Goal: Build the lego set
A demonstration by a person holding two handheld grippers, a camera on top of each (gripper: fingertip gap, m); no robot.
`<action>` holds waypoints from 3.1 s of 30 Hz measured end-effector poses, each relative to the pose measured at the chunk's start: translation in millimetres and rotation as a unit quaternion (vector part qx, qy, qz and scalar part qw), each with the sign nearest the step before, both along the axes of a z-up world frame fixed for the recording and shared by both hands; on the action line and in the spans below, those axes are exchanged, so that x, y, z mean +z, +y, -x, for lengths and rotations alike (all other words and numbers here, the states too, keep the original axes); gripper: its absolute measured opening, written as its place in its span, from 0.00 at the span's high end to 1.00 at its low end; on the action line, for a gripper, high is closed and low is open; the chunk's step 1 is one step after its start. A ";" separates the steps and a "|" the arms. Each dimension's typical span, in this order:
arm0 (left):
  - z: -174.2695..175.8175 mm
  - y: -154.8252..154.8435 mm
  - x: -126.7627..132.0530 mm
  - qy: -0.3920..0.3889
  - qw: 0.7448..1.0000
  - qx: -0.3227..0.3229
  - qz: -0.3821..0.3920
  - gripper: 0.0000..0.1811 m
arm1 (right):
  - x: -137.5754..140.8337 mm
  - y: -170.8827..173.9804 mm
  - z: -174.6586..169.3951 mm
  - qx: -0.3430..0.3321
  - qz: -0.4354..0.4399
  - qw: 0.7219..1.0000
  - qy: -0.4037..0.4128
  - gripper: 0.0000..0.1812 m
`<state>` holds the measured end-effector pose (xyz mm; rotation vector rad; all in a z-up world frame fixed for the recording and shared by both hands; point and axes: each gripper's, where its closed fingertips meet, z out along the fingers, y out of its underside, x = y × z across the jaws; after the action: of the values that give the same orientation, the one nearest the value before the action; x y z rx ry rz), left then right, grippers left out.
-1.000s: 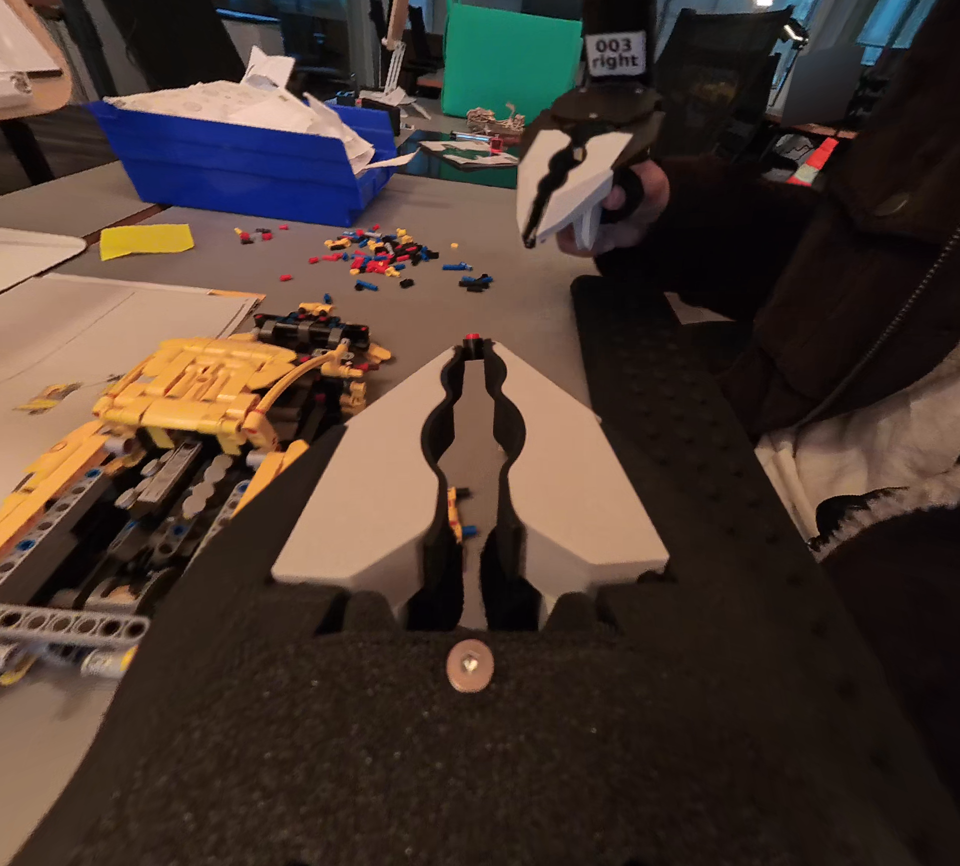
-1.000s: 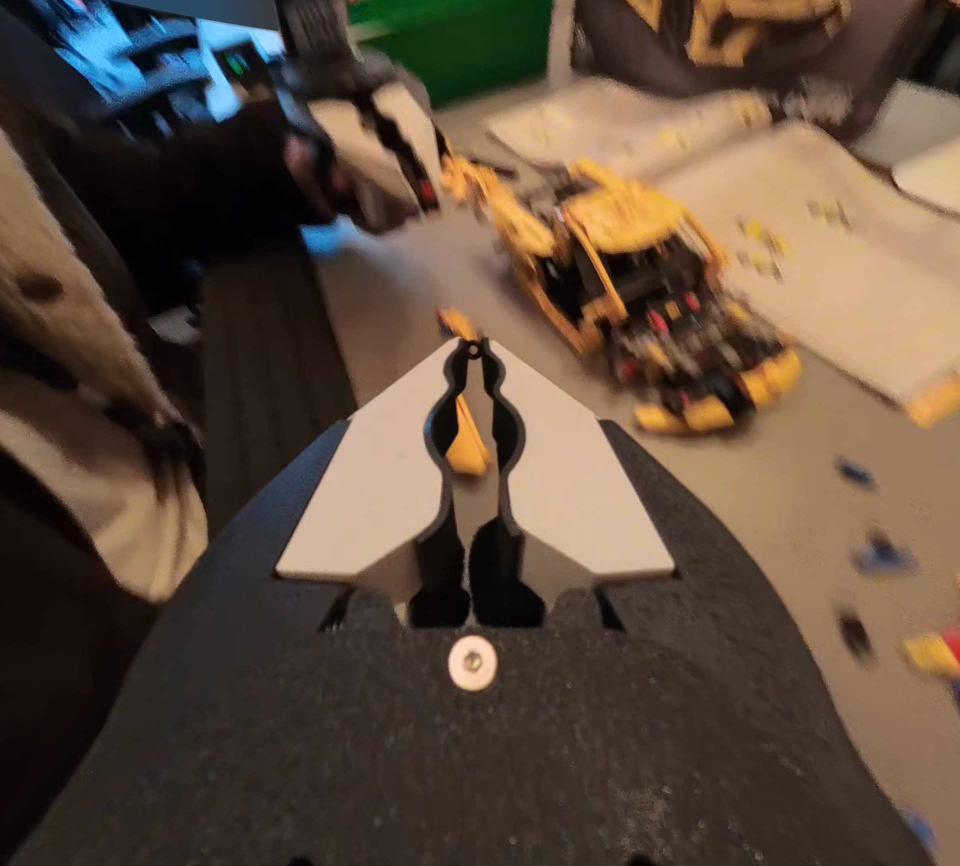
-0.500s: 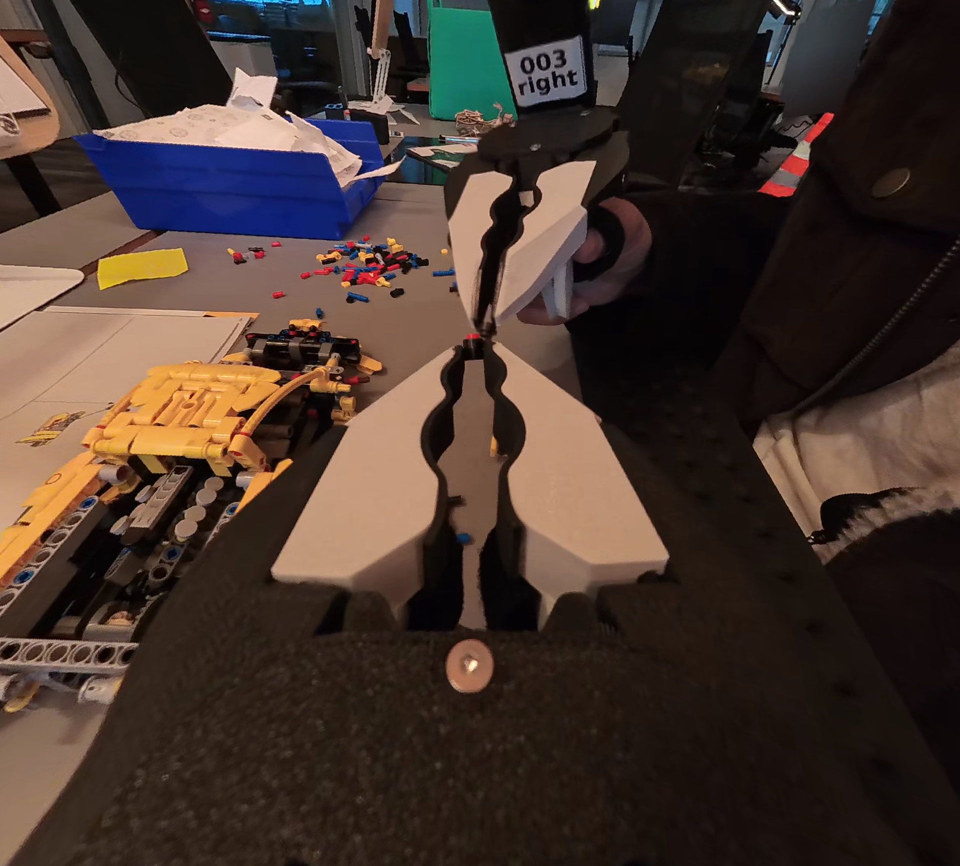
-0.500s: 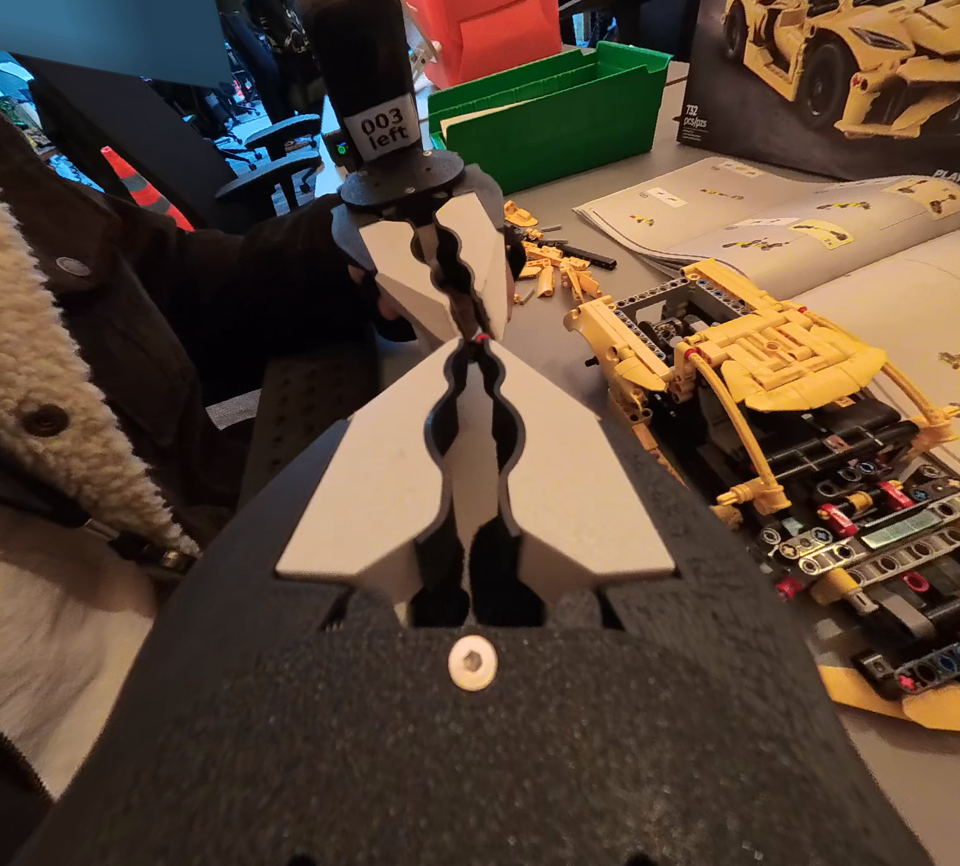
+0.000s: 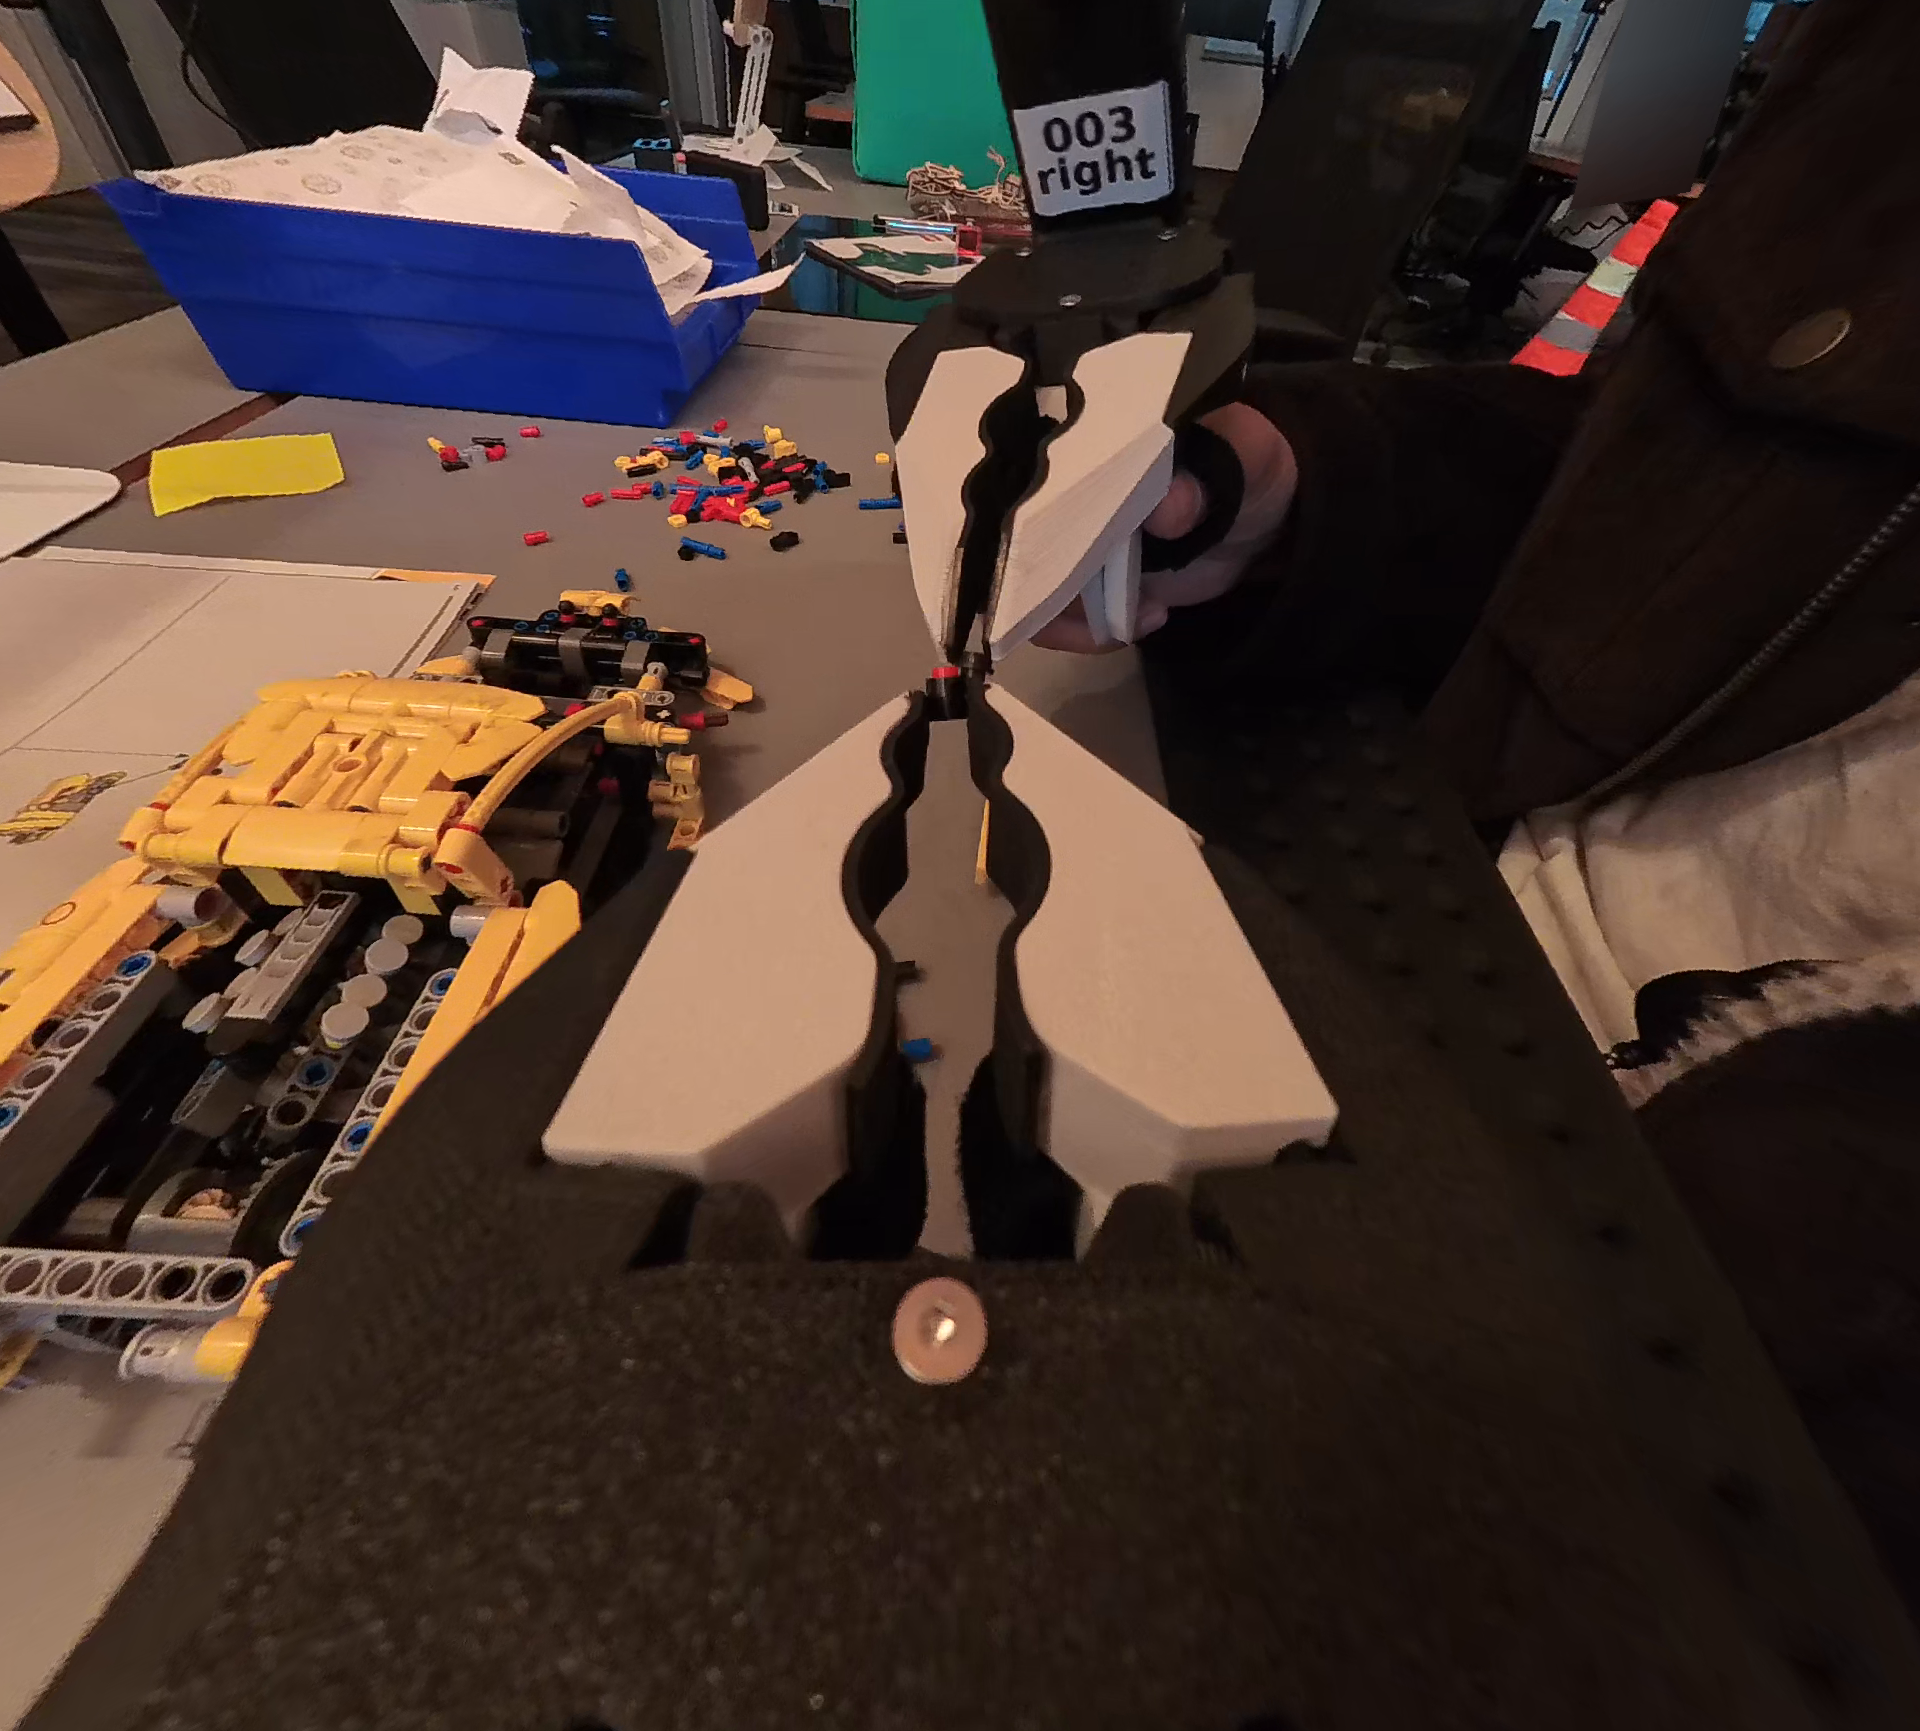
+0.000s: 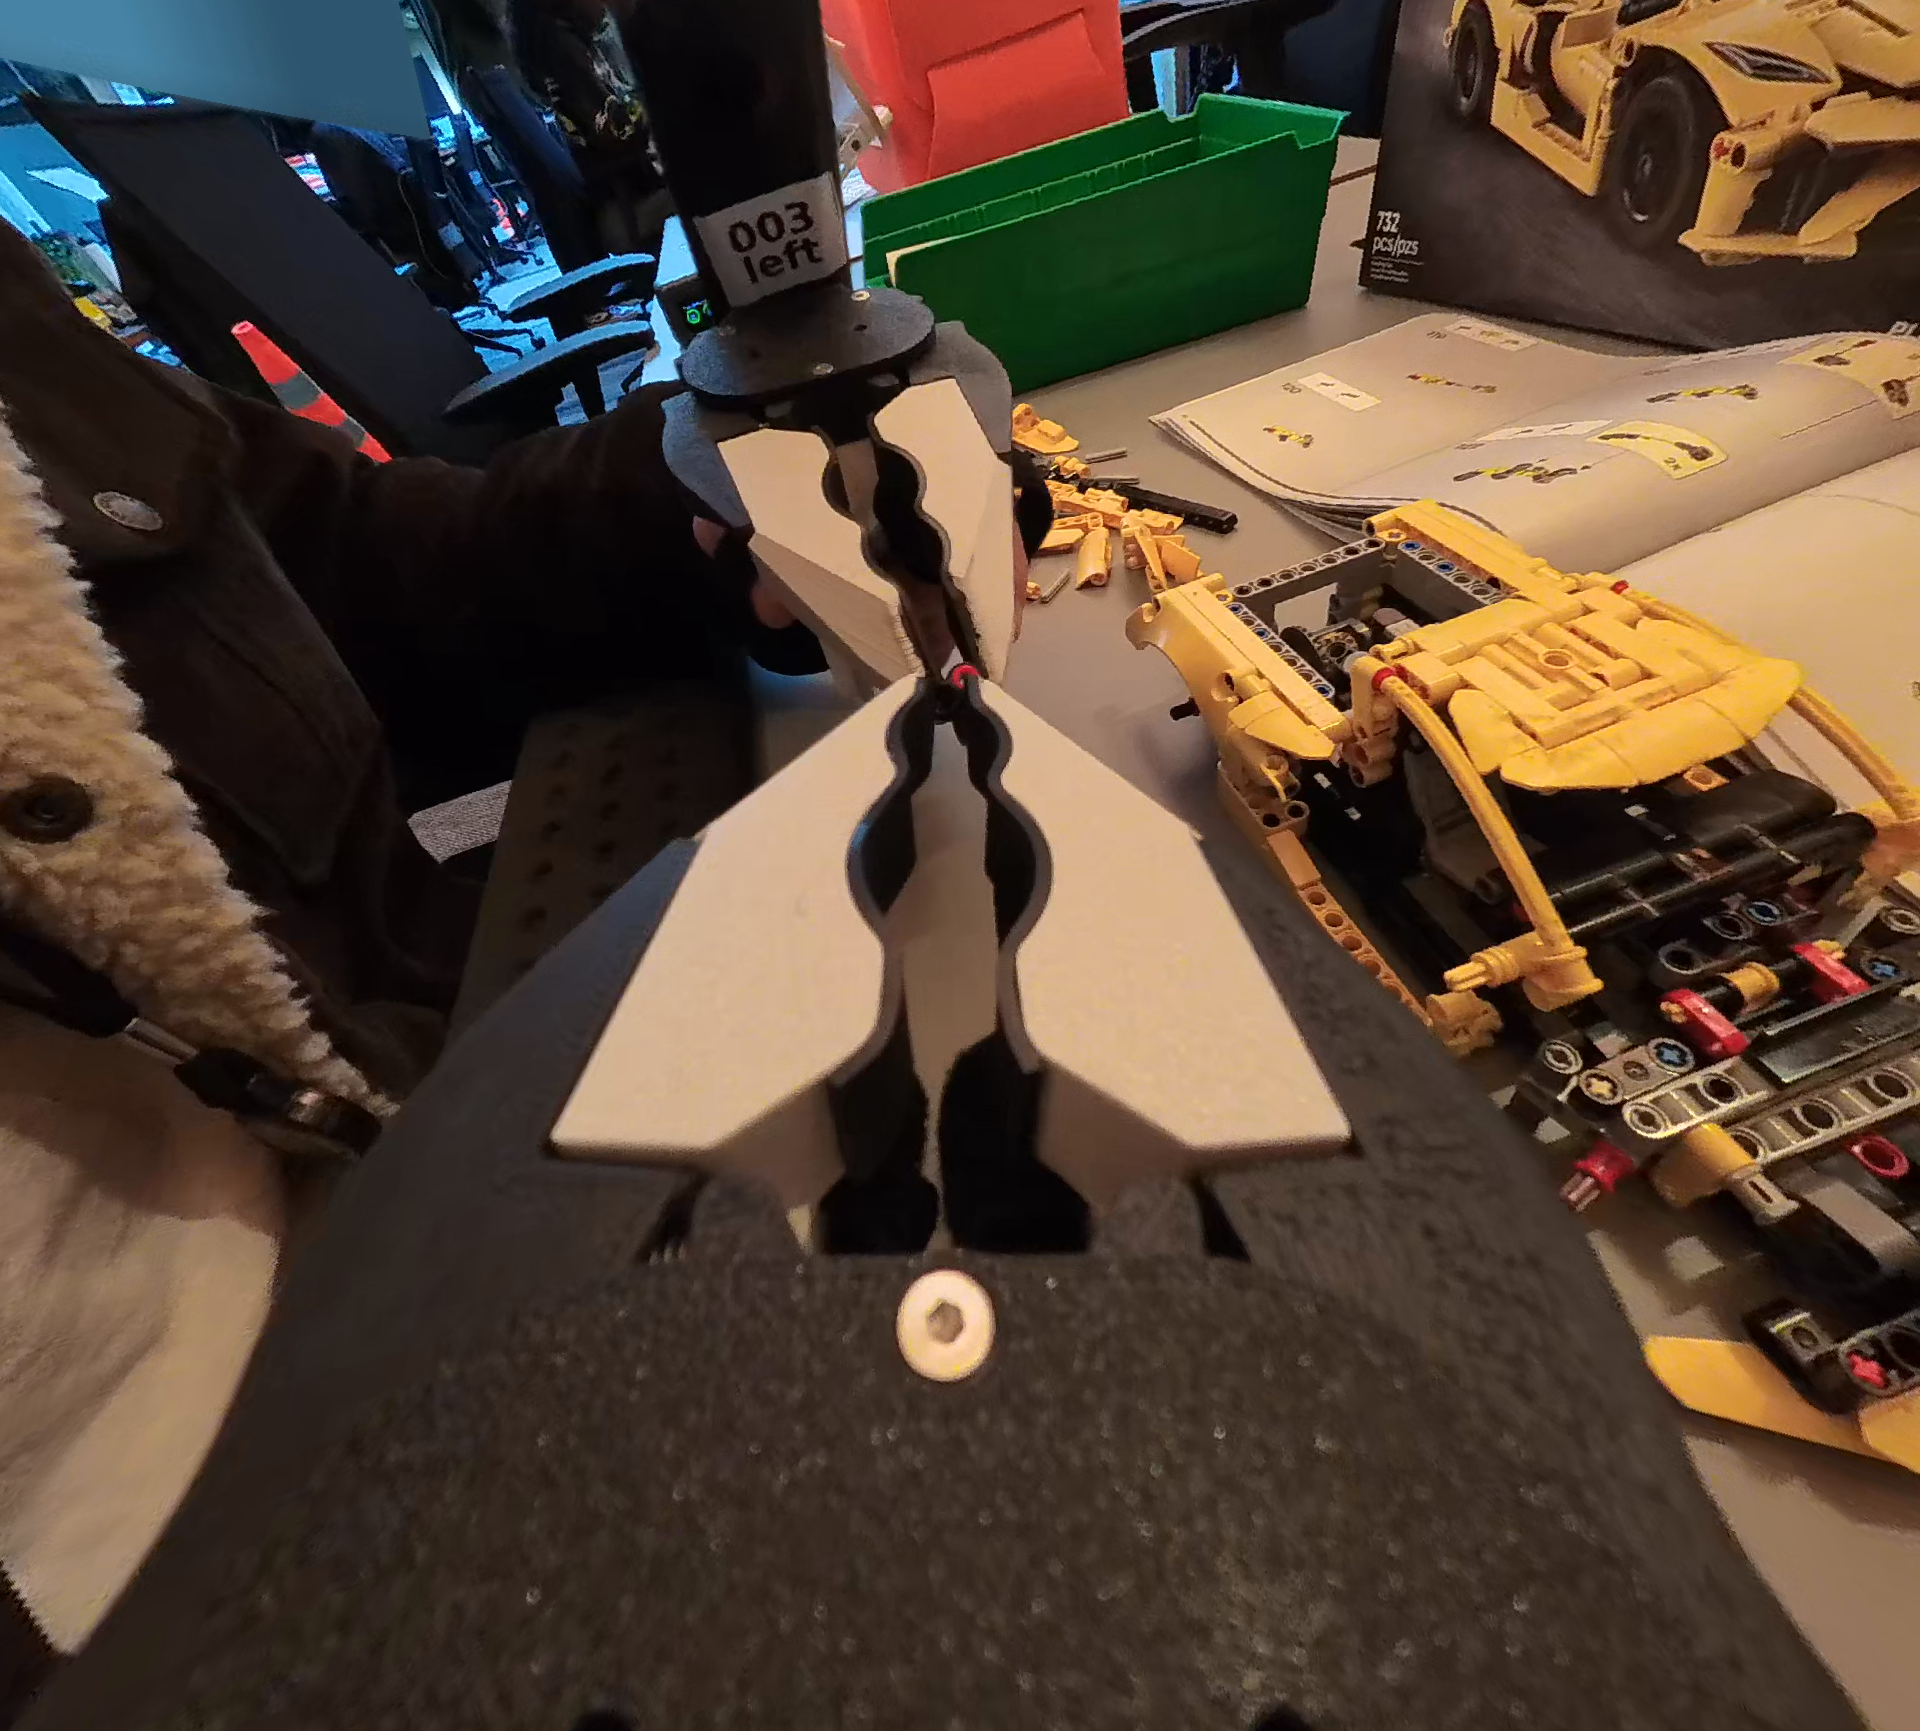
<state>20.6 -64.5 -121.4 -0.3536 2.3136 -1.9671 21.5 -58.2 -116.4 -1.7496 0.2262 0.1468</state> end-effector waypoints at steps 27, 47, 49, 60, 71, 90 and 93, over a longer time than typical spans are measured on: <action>-45.9 29.8 -21.0 0.009 0.990 0.127 -0.062 0.96 | -87.8 -95.1 -42.5 -0.109 0.270 0.956 -0.025 0.92; -44.2 30.1 -23.7 0.007 0.990 0.121 -0.074 0.96 | -115.2 -43.1 -62.9 -0.092 0.325 0.937 -0.087 0.95; -36.0 24.5 -29.5 0.017 0.992 0.095 -0.083 0.96 | -115.0 -40.0 -62.2 -0.086 0.321 0.939 -0.086 0.96; 25.3 -4.6 -84.7 0.049 0.976 -0.065 -0.204 0.96 | -99.0 -35.2 -54.0 -0.081 0.264 0.957 -0.092 0.96; 35.0 1.0 -105.4 0.019 0.956 -0.076 -0.283 0.94 | -88.2 -28.6 -40.1 -0.054 0.223 0.970 -0.080 0.96; 6.9 -11.3 -27.3 -0.217 0.961 0.047 -0.165 0.92 | -32.0 -8.9 9.7 0.129 0.015 0.960 0.247 0.97; 9.4 -13.4 -27.4 -0.224 0.960 0.042 -0.163 0.96 | -34.1 -8.4 10.8 0.133 0.018 0.955 0.265 0.96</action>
<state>11.3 -77.8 -148.8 0.0224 2.2152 -1.4052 10.7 -66.6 -150.5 -1.7415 0.3811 0.8189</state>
